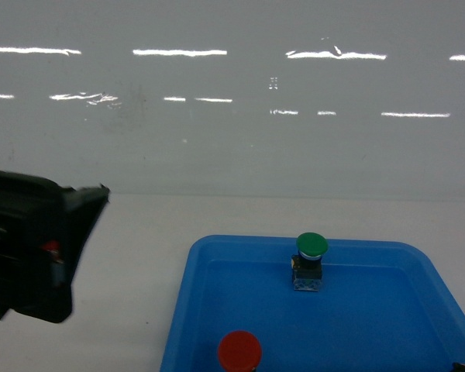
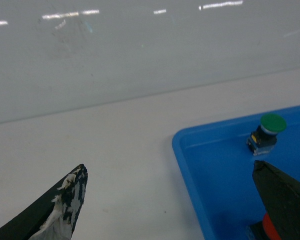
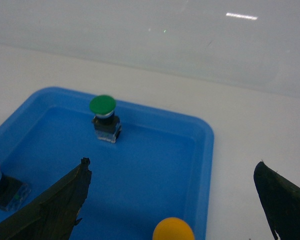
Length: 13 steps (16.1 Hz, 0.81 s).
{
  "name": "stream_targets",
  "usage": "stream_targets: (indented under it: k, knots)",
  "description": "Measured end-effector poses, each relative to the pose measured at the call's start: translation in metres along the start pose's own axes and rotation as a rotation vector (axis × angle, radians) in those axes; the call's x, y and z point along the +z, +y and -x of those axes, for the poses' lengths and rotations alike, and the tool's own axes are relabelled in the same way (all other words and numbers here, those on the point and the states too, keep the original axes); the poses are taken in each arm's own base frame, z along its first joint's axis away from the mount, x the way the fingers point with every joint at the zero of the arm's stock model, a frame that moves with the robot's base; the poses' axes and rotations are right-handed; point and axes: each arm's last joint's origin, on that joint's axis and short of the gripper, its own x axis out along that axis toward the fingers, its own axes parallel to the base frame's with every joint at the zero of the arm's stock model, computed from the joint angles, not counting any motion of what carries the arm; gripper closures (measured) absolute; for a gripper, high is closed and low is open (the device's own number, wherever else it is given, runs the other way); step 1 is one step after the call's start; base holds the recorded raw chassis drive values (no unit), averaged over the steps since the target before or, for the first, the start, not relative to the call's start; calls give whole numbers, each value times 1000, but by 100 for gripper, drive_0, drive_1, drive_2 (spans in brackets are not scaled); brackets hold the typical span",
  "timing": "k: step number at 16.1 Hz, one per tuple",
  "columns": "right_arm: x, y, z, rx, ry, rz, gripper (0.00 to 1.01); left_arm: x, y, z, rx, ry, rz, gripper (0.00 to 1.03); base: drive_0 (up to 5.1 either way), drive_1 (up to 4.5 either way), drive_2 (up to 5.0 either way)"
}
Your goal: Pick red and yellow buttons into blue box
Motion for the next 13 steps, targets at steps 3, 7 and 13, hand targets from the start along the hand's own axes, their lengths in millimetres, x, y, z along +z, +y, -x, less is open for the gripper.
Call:
stream_targets:
  k: [3, 7, 13]
  knots:
    - [-9, 1, -11, 18, 77, 5, 3, -5, -11, -18, -19, 52, -23, 5, 0, 0, 0]
    - [-10, 0, -9, -3, 86, 16, 3, -8, -14, -19, -16, 71, -33, 5, 0, 0, 0]
    - [-18, -9, -30, 10, 146, 24, 3, -8, -14, -19, -16, 70, -33, 5, 0, 0, 0]
